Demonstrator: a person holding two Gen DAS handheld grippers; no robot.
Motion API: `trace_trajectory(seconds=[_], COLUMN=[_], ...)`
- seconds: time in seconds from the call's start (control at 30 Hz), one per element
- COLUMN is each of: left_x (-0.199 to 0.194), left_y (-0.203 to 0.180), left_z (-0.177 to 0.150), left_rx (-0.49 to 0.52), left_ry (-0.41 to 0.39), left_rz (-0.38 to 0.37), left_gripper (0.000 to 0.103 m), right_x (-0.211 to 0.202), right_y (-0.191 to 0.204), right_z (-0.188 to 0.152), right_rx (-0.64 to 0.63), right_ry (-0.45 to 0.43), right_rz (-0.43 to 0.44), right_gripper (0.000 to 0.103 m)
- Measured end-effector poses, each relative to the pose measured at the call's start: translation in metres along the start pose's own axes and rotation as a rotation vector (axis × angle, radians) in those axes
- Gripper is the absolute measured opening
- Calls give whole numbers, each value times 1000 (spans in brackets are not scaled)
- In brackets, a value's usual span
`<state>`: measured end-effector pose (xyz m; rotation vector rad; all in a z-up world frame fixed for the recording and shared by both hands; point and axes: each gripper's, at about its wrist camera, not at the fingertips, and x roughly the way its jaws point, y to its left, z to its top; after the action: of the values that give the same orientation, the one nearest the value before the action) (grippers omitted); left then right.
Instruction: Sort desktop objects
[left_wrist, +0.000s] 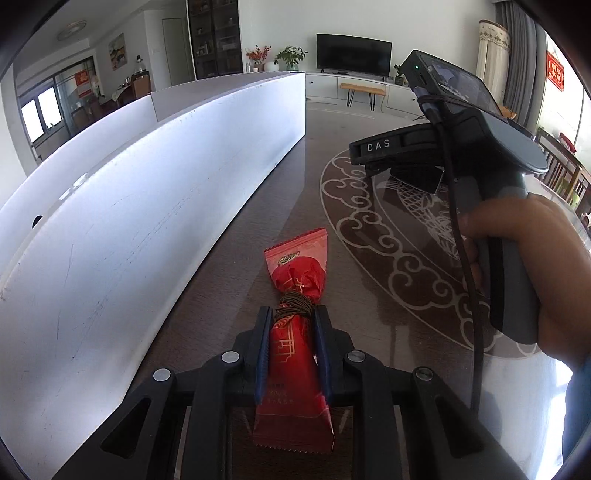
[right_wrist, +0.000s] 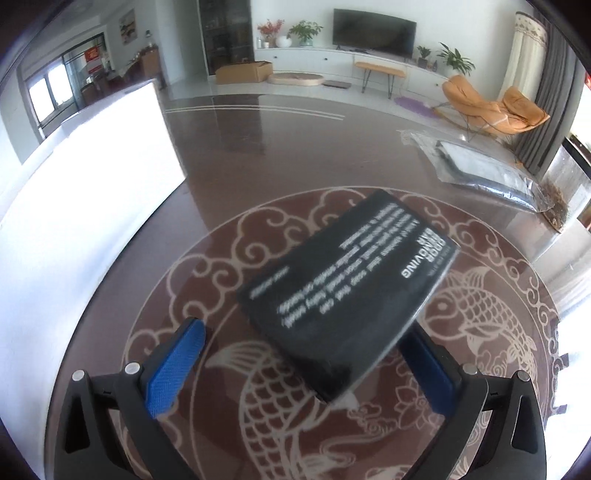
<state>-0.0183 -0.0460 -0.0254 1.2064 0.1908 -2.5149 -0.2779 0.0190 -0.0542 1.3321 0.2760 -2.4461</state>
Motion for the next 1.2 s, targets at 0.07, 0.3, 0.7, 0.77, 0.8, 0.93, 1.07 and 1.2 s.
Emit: trace_trajectory(seconds=[0.07, 0.3, 0.7, 0.77, 0.8, 0.93, 1.07, 1.2], left_x=[0, 1, 3, 3, 3, -1, -2, -2], left_y=[0, 0, -1, -1, -3, -24, -38, -36], left_z=[0, 1, 3, 4, 4, 2, -1, -2], left_rx=[0, -2, -12, -7, 1, 56, 108, 93], left_ry=[0, 0, 0, -1, -1, -1, -1, 1], left_rz=[0, -3, -15, -40, -55, -154, -183, -198], left_gripper=[22, 22, 22, 21, 21, 21, 21, 22], right_x=[5, -4, -81, -105, -116, -150, -160, -158], right_y=[-2, -38, -84, -94, -98, -113, -116, -114], right_z=[9, 10, -113, -149, -167, -222, -236, -233], right_rx=[14, 33, -133, -141, -139, -118, -102, -98], right_ry=[-4, -70, -72, -75, -79, -97, -96, -95], right_rz=[-13, -28, 90, 99, 99, 82, 69, 64], right_gripper=[103, 60, 60, 60, 60, 60, 60, 62])
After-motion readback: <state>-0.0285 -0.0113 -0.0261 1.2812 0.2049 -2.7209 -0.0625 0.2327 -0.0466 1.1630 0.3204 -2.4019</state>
